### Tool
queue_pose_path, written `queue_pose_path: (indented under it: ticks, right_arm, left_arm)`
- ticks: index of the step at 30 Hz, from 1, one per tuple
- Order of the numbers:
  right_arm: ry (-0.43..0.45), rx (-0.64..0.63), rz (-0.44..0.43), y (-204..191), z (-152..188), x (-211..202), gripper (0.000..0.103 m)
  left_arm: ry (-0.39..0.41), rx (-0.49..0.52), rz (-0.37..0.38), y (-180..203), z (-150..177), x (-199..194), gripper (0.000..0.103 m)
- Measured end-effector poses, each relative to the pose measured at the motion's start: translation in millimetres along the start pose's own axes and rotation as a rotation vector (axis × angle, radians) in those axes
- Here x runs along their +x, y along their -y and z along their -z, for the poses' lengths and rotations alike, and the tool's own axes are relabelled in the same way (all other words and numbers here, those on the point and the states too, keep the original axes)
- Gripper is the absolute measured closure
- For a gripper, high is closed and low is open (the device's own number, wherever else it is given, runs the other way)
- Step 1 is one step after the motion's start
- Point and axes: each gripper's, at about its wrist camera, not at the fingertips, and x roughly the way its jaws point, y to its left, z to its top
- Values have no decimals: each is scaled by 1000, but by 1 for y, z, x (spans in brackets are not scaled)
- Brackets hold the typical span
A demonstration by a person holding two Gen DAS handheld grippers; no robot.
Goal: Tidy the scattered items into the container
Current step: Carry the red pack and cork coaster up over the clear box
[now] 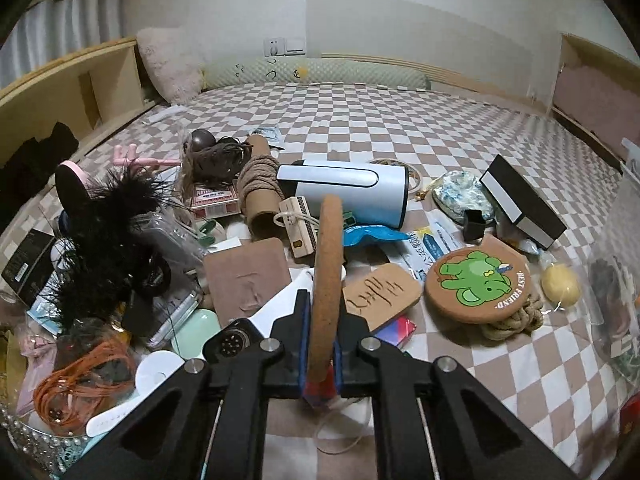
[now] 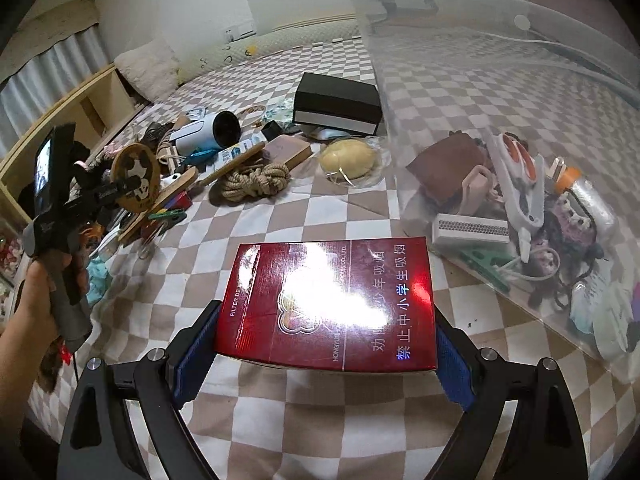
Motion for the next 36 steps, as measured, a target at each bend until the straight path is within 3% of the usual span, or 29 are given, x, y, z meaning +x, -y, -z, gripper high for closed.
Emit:
queue_pose_path:
  ticks: [8,18,26,33,36]
  right_arm:
    - [61,8,18,2,-11,-29,10]
    - [217,11,4,4,-25,-105,10]
    - [391,64,135,50,-48,-186,10]
    - [419,168,299,113,-62,-212,10]
    - [395,214,334,136,-65,-207,10]
  left_arm:
    - [19,5,51,9,-9,-37,95]
    - [151,80,226,65,-30,-133,95]
    - [279,207,411,165,-65,-202,95]
    - [255,305,551,260,-64,-216,95]
    - [228,343,571,293,-59,-211,95]
